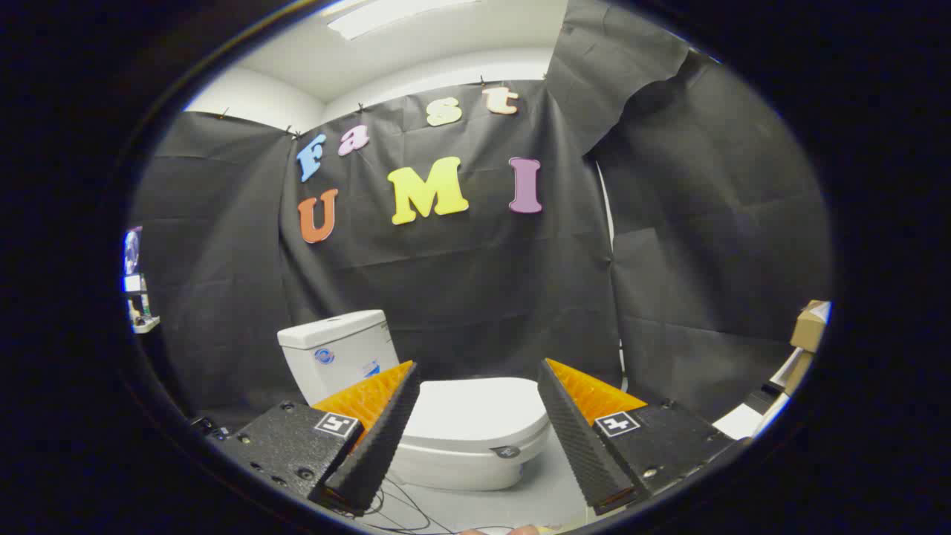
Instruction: Open the toilet lid.
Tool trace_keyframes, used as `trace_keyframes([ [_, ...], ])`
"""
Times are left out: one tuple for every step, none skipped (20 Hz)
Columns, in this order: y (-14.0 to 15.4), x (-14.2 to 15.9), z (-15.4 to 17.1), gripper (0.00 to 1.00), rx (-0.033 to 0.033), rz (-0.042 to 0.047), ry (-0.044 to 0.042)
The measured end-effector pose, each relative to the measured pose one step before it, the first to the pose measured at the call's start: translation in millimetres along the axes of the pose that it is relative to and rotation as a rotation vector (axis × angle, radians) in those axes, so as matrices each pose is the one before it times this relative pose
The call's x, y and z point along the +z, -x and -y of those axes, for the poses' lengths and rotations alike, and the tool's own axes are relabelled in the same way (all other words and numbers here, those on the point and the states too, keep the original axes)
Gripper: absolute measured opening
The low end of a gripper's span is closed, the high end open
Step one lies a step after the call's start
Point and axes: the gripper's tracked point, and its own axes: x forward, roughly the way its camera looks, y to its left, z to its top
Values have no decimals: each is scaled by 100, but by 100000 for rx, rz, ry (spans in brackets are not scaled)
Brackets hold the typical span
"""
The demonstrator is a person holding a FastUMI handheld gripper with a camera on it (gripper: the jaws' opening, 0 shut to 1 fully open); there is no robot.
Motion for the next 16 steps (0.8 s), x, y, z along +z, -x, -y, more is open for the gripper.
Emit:
trace_keyframes([
  [14,9,169,100,-877,259,379],
  [104,-105,99,100,-427,42,165],
  [-103,-173,143,100,-509,-890,-261],
  [-104,-158,189,100,-427,-565,-737],
  [-14,87,230,100,-659,-255,-867],
  [78,21,267,100,-613,-200,-694],
  [34,57,91,100,-265,245,-389],
  [-27,114,101,100,-455,535,-71],
  [-5,83,-24,100,-174,556,389],
  [24,-13,29,100,-389,305,400],
  [6,69,-13,100,-69,324,288],
  [-10,18,174,100,-945,120,156],
  [-11,21,206,100,-691,267,-175],
  [53,29,19,100,-279,25,-302],
  [-26,-55,-47,100,109,-171,-327],
  [-17,-27,-20,100,16,-113,-166],
])
